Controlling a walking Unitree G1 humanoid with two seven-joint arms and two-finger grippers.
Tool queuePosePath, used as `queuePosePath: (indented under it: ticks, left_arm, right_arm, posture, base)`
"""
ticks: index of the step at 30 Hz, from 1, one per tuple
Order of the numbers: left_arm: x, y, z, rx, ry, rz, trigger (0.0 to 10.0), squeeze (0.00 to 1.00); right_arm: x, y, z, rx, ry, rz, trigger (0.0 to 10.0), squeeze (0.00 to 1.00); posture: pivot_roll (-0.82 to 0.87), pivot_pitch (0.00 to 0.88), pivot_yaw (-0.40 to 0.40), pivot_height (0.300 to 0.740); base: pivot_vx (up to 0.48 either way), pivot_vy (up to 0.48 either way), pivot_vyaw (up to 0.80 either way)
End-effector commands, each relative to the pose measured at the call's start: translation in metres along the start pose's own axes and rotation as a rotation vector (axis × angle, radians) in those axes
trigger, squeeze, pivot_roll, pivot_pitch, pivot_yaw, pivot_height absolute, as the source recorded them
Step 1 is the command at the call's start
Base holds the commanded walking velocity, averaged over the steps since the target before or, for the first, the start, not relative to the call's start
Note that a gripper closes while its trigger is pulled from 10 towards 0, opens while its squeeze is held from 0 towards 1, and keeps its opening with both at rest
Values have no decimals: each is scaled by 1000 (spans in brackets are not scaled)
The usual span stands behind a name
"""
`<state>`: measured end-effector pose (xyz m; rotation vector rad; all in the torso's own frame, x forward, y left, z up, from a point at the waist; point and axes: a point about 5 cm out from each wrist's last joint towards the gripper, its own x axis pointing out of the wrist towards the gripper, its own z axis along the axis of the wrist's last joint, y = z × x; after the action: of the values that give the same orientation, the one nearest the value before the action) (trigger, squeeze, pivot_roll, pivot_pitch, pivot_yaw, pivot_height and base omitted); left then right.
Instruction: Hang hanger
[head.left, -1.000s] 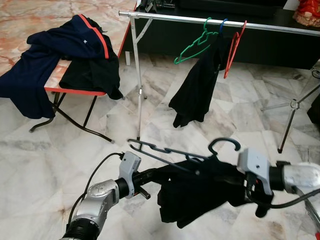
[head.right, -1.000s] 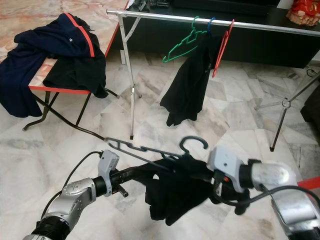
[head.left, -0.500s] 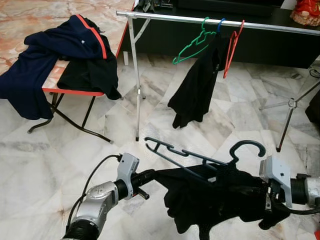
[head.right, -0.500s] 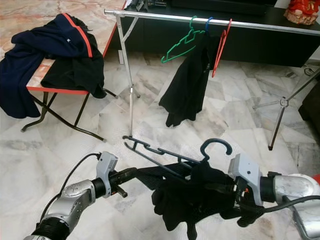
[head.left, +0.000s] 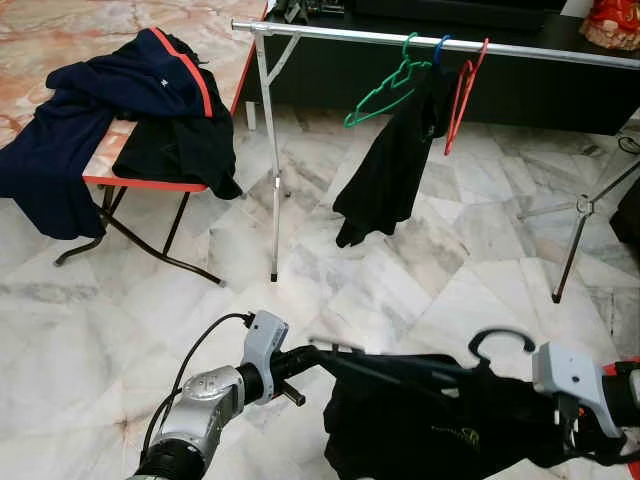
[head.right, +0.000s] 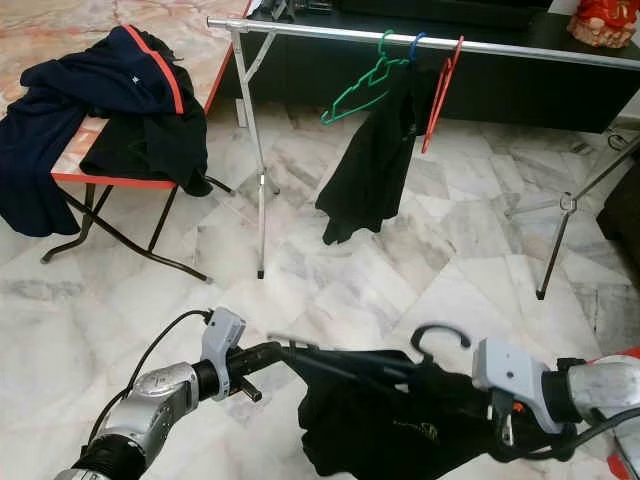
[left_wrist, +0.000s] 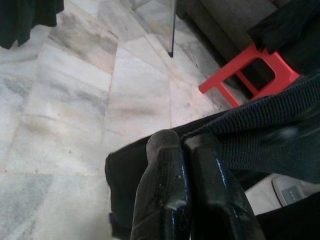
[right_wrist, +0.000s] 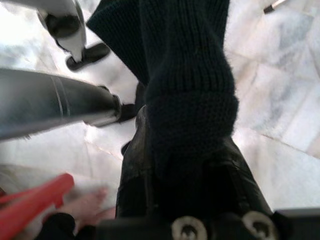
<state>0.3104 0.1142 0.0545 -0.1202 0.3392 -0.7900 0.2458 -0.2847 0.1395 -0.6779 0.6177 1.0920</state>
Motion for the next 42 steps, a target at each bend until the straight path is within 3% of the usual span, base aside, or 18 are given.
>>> queuePosePath:
  ticks: [1, 9, 13, 17, 18, 19, 20, 24, 25, 35, 42]
  left_arm:
    - [-18, 20, -12, -18, 43, 129, 0, 0]
    - [-18, 21, -12, -4, 57, 130, 0, 0]
    - [-18, 19, -14, -2, 65, 118, 0, 0]
    - [-17, 19, -16, 16, 79, 125, 0, 0]
    - [-17, 18, -15, 18, 77, 121, 2078, 0]
    - [-16, 18, -15, 20, 77, 117, 2078, 0]
    - [-16, 16, -15, 41, 93, 93, 9922, 0]
    - [-17, 14, -23, 81, 152, 61, 10000, 0]
    - [-18, 15, -24, 70, 148, 73, 10000, 1000]
    - [-17, 16, -17, 33, 89, 83, 10000, 1000]
    - [-10, 16, 1, -53, -44, 78, 10000, 1000]
  right_arm:
    - [-21, -2, -23, 17, 182, -27, 0, 0]
    - [-23, -10, -30, -80, 329, -106, 0, 0]
    - [-21, -15, -24, -78, 273, -156, 0, 0]
    - [-13, -17, -6, -55, 94, -174, 0, 0]
    - [-11, -19, 0, -54, 52, -184, 0, 0]
    - [-9, -20, 4, -55, 26, -191, 0, 0]
    - [-6, -25, 15, -55, -44, -229, 0, 0]
    - [1, -31, 33, -65, -135, -268, 0, 0]
    - [2, -32, 40, -66, -173, -267, 0, 0]
    - [1, -20, 71, -141, -263, -135, 0, 0]
    - [9, -12, 80, -175, -265, -64, 0, 0]
  posture:
    - [-92, 239, -88, 740]
    - [-91, 240, -86, 740]
    - [-94, 240, -87, 740]
    - [-94, 239, -87, 740]
    - [-94, 239, -87, 740]
    - [-92, 239, -87, 740]
    - [-91, 237, -86, 740]
    - [-88, 237, -86, 740]
    - [-84, 236, -87, 740]
    - [-90, 235, -92, 740]
    - [-90, 220, -94, 740]
  base:
    - [0, 0, 0]
    - [0, 0, 0]
    - [0, 0, 0]
    - [0, 0, 0]
    - [0, 0, 0]
    - [0, 0, 0]
    - [0, 0, 0]
    - [0, 0, 0]
    - [0, 0, 0]
    - [0, 0, 0]
    - [0, 0, 0]
